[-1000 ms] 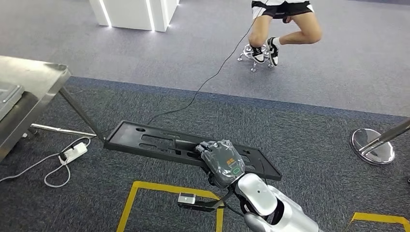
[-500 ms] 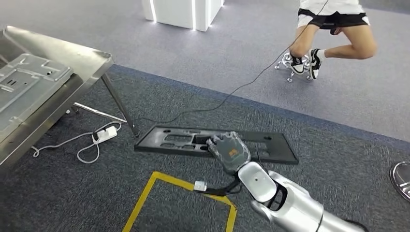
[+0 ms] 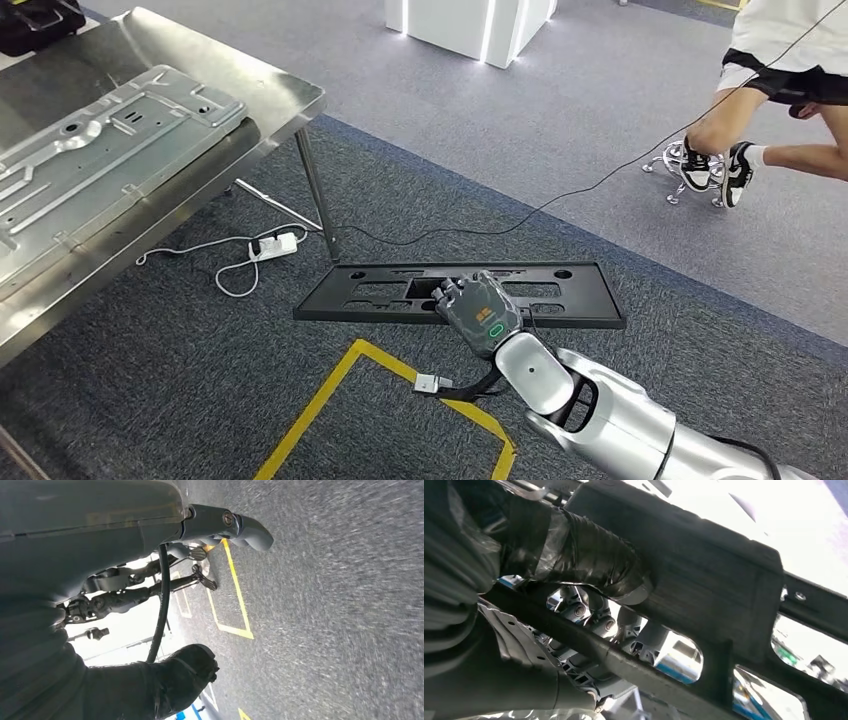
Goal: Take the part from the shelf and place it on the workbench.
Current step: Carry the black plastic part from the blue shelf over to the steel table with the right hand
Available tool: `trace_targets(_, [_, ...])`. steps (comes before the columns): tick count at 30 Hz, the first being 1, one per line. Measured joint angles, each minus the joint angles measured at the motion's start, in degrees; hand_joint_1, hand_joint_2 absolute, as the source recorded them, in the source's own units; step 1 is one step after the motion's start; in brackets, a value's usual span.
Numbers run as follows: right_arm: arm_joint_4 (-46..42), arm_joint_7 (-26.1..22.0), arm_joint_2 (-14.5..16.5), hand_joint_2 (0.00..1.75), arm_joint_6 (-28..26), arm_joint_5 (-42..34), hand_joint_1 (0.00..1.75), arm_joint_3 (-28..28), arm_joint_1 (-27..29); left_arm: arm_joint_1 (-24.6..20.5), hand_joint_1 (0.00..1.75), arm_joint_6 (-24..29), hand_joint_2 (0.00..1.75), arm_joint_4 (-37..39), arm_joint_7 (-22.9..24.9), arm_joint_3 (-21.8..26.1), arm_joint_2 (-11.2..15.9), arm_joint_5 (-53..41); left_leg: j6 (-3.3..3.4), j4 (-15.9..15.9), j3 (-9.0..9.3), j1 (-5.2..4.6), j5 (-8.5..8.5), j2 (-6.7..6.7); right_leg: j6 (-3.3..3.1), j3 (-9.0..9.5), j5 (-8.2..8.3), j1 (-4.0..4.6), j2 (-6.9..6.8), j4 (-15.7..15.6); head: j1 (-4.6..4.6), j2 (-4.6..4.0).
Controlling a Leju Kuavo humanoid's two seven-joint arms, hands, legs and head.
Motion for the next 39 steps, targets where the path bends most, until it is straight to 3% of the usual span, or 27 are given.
trace_targets(1, [0.0,0.1,-0.2,1.75,-0.1,0.3,1.75,0.1,-0.1,-0.1,0.00,0.0,1.75,0.0,0.1,0.0,0.0,0.0,0.19,0.0,0.01,-0.02,0.03,-0.55,0.05,-1.64,-1.75,-0.09,1.80,3.5,0.02,-0.01])
trace_targets(2, [-0.1,0.2,-0.4,1.75,-0.2,0.7,1.75,0.3,-0.1,-0.2,0.00,0.1,1.75,0.0,0.2,0.1,0.0,0.0,0.35,0.0,-0.01,-0.06,0.04,-1.19,0.06,-3.62,-3.37,-0.12,2.68,7.4,0.02,0.00])
trace_targets(3, [-0.1,0.5,-0.7,1.75,-0.4,1.3,1.75,0.5,-0.1,-0.3,0.00,0.2,1.75,0.0,0.3,0.2,0.0,0.0,0.40,0.0,0.00,-0.11,0.05,-1.97,0.06,-5.35,-4.28,-0.09,3.04,10.6,0.02,0.00])
trace_targets(4, [-0.3,0.8,-0.9,1.75,-0.8,2.0,1.75,0.7,-0.1,-0.3,0.00,0.3,1.75,0.0,0.4,0.3,0.0,0.1,0.42,0.0,0.02,-0.15,0.06,-2.83,0.01,-6.31,-4.11,-0.08,3.17,12.0,0.02,-0.01])
trace_targets(5, [-0.6,1.2,-1.1,1.75,-1.5,2.7,1.75,0.8,0.0,-0.3,0.00,0.5,1.75,0.0,0.5,0.4,0.0,0.2,0.42,0.1,0.06,-0.18,0.06,-3.75,-0.12,-6.25,-2.83,-0.07,3.28,11.3,0.02,0.00])
trace_targets(6, [-1.0,1.7,-1.4,1.75,-2.4,3.5,1.75,0.9,0.0,-0.3,0.00,0.8,1.75,0.0,0.5,0.6,0.0,0.3,0.41,0.2,0.10,-0.18,0.06,-4.65,-0.34,-5.23,-0.68,-0.07,3.69,8.6,0.02,0.00])
trace_targets(8, [-2.1,2.7,-1.9,1.75,-4.5,4.8,1.75,0.9,0.0,-0.2,0.00,1.3,1.75,0.0,0.6,1.0,-0.1,0.5,0.23,0.4,0.03,-0.18,0.04,-6.23,-0.84,-2.14,3.19,-0.13,6.24,1.0,0.02,-0.01])
trace_targets(10, [-3.5,3.4,-2.4,1.75,-6.1,5.5,1.75,0.9,0.0,0.0,0.00,1.5,1.75,0.0,0.9,1.3,-0.2,0.5,-0.28,0.5,-0.33,-0.05,0.16,-7.56,-1.02,-0.53,4.32,-0.07,8.01,-2.9,0.02,-0.01])
trace_targets(12, [-4.8,3.7,-2.5,1.75,-6.9,5.7,1.75,0.9,-0.2,0.2,0.00,1.6,1.75,0.0,1.2,1.5,-0.2,0.4,-1.05,0.3,-0.66,0.13,0.48,-8.98,-1.14,-0.26,4.27,0.01,6.94,-3.3,0.02,-0.01])
trace_targets(13, [-5.4,3.7,-2.5,1.75,-7.0,5.7,1.75,0.8,-0.3,0.3,0.00,1.5,1.75,0.0,1.2,1.5,-0.2,0.3,-1.35,0.5,-0.85,0.11,0.36,-8.71,-1.37,-0.04,4.40,-0.04,6.08,-3.6,0.02,-0.01])
trace_targets(14, [-6.0,3.5,-2.6,1.75,-7.1,5.7,1.75,0.8,-0.4,0.3,0.00,1.4,1.75,0.0,1.3,1.6,-0.3,0.2,-1.57,1.4,-1.32,0.00,-0.27,-7.41,-1.71,0.20,4.57,-0.14,5.23,-4.0,-0.08,-0.01])
trace_targets(17, [-7.2,3.1,-3.0,1.75,-8.1,5.7,1.75,0.4,-0.9,0.2,0.00,1.1,1.75,0.0,1.4,1.7,-0.3,0.0,-1.95,10.4,-5.53,-0.12,-5.21,-1.65,-2.54,0.52,4.81,-0.05,2.58,-4.6,-0.37,0.00])
trace_targets(19, [-7.6,3.2,-3.5,1.75,-8.4,5.7,1.75,0.5,-1.4,0.1,0.00,1.1,1.75,0.0,1.4,1.8,-0.3,-0.2,-2.34,16.0,-8.03,0.10,-7.05,-0.62,-2.56,0.48,4.72,0.03,0.72,-4.5,-0.37,-0.01])
trace_targets(20, [-7.6,3.1,-3.7,1.75,-8.4,5.7,1.75,0.5,-1.6,0.1,0.00,1.1,1.75,0.0,1.4,1.8,-0.3,-0.2,-2.52,16.0,-7.90,0.21,-6.53,-0.37,-2.50,0.49,4.63,0.01,-0.18,-4.5,-0.37,-0.01])
trace_targets(21, [-7.7,3.0,-3.8,1.75,-8.4,5.7,1.75,0.6,-1.8,0.1,0.00,1.1,1.75,0.0,1.4,1.8,-0.3,-0.3,-2.64,13.6,-6.47,0.30,-5.00,0.06,-2.37,0.52,4.50,-0.02,-1.04,-4.4,-0.37,-0.01])
trace_targets(23, [-7.8,2.4,-3.9,1.75,-8.4,5.7,1.75,0.6,-2.4,0.2,0.00,1.1,1.75,0.0,1.3,1.8,-0.2,-0.3,-2.58,5.6,-1.94,0.16,-1.78,2.30,-1.87,0.64,4.10,0.07,-2.55,-4.1,-0.38,0.00])
trace_targets(25, [-7.9,1.9,-4.0,1.75,-8.4,5.7,1.75,0.6,-3.1,0.1,0.00,1.1,1.75,0.0,1.1,1.8,-0.2,-0.3,-2.00,0.9,0.51,-0.24,-0.63,3.81,-1.31,0.76,3.72,0.42,-3.75,-3.8,-0.28,-0.01])
trace_targets(28, [-7.9,1.4,-4.2,1.75,-8.4,5.7,1.75,0.6,-3.9,0.2,0.00,1.1,1.75,0.0,1.0,1.8,-0.2,-0.3,-0.89,0.3,0.47,-0.33,-0.54,2.16,-0.53,1.19,3.41,0.52,-5.08,-3.8,-0.21,-0.01])
trace_targets(30, [-7.9,1.2,-4.3,1.75,-8.4,5.7,1.75,0.5,-4.3,0.2,0.00,1.1,1.75,0.0,1.0,1.8,-0.2,-0.3,-0.15,-0.2,0.64,-0.05,-0.22,0.85,0.00,0.61,1.77,0.12,-2.53,-1.9,-0.20,-0.01])
trace_targets(32, [-7.9,1.2,-4.5,1.75,-8.4,5.7,1.75,0.5,-4.4,0.0,0.00,1.1,1.75,0.0,1.0,1.9,-0.2,-0.3,0.29,-0.3,0.64,0.03,0.00,-0.51,0.23,-2.41,-1.81,-0.14,1.52,4.7,-0.17,-0.01])
trace_targets(34, [-7.8,1.1,-4.8,1.75,-8.4,5.7,1.75,0.5,-4.2,-0.1,0.00,1.1,1.75,0.0,1.0,1.9,-0.2,-0.3,0.42,-0.3,0.55,-0.03,0.06,-2.11,0.29,-5.99,-4.14,-0.15,3.00,11.6,-0.16,-0.01])
trace_targets(35, [-7.8,1.1,-4.9,1.75,-8.4,5.7,1.75,0.5,-4.2,-0.1,0.00,1.1,1.75,0.0,1.0,1.9,-0.2,-0.3,0.43,-0.2,0.54,-0.05,0.07,-2.94,0.27,-6.73,-3.74,-0.15,3.16,12.6,-0.16,-0.02])
trace_targets(36, [-7.8,1.1,-4.9,1.75,-8.4,5.7,1.75,0.5,-4.1,-0.1,0.00,1.1,1.75,0.0,1.0,1.9,-0.2,-0.3,0.43,-0.1,0.55,-0.06,0.07,-3.81,0.17,-6.41,-2.20,-0.17,3.32,11.4,-0.16,-0.02])
trace_targets(37, [-7.8,1.1,-5.0,1.75,-8.4,5.7,1.75,0.5,-4.2,-0.1,0.00,1.1,1.75,0.0,1.0,1.9,-0.2,-0.3,0.39,0.0,0.57,-0.06,0.05,-4.68,0.01,-5.15,0.09,-0.21,3.79,8.2,-0.16,-0.02])
trace_targets(39, [-7.8,1.1,-5.0,1.75,-8.4,5.7,1.75,0.5,-4.3,-0.1,0.00,1.1,1.75,0.0,1.0,1.9,-0.2,-0.3,0.14,0.4,0.39,-0.08,0.01,-6.26,-0.35,-2.03,3.72,-0.46,6.62,0.5,-0.16,-0.01])
